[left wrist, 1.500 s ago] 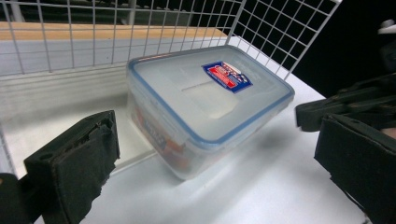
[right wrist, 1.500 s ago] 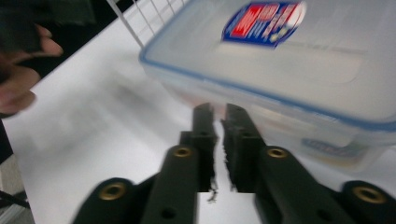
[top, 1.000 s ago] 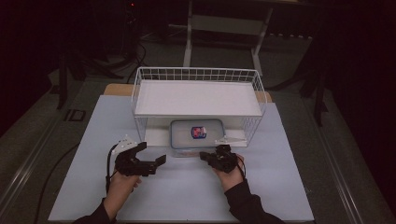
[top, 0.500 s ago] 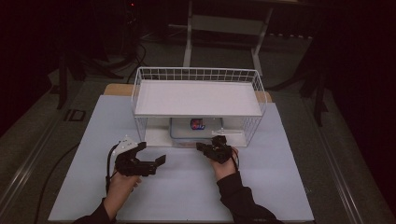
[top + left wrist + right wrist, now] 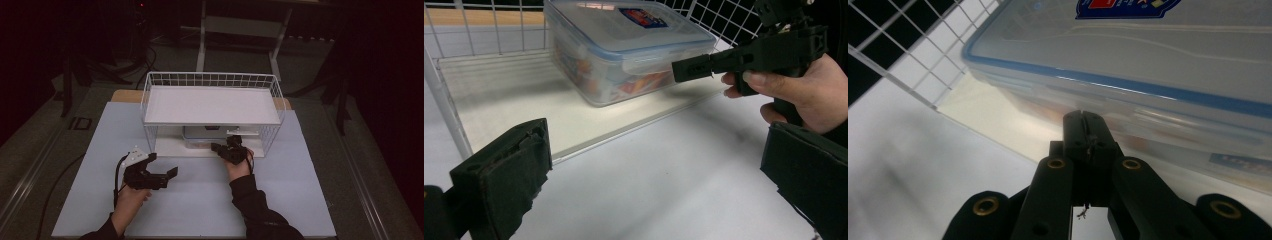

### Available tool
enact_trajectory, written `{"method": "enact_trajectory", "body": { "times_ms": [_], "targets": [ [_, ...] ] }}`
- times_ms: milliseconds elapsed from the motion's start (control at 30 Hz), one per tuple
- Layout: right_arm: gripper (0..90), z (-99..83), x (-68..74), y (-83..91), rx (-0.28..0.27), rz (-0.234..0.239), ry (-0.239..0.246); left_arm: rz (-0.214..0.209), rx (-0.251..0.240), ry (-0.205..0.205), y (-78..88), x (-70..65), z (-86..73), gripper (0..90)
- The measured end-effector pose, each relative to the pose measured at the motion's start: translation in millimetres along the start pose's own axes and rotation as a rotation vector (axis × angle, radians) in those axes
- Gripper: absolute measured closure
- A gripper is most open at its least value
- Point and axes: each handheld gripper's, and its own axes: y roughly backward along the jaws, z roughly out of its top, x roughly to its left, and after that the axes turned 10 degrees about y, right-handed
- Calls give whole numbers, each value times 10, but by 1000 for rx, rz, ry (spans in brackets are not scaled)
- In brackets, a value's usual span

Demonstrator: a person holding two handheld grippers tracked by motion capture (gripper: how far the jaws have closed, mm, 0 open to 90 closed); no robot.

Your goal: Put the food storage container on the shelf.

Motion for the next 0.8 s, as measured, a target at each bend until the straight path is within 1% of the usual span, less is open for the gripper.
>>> {"method": "enact_trajectory", "body": {
  "times_ms": [100, 233, 300, 367, 433, 467, 533, 567, 600, 667, 700, 800],
  "targets": [
    [899, -3, -14, -15, 4, 0, 4, -1, 2, -2, -4, -1, -2, 0],
    [896, -1, 3, -15, 2, 5, 12, -4, 4, -2, -9, -13, -6, 0],
    [868, 0, 24, 3, 3, 20, 16, -5, 9, -3, -7, -18, -2, 0],
    [819, -2, 58, 34, 3, 30, 29, 0, 9, -13, -4, -20, 3, 0],
    [804, 0, 72, 54, 0, 36, 37, 6, 13, -18, -5, -18, 6, 0],
    [728, -9, 94, 100, -15, 43, 50, -6, 10, -7, 7, -12, 7, 0],
    [675, -23, 105, 120, -21, 49, 52, -9, 11, -13, 17, -17, 8, 0],
    [621, -32, 113, 133, -21, 53, 57, -16, 6, -11, 23, -19, 9, 0],
    [621, -32, 113, 133, -21, 53, 57, -16, 6, -11, 23, -19, 9, 0],
    [496, -63, 137, 171, -31, 48, 77, -23, 7, -17, 24, -24, 14, 0],
    [456, -74, 142, 187, -37, 55, 79, -21, 8, -20, 19, -29, 13, 0],
    [390, -98, 134, 230, -49, 67, 104, -19, 18, -28, 14, -43, 9, 0]
  ]
}}
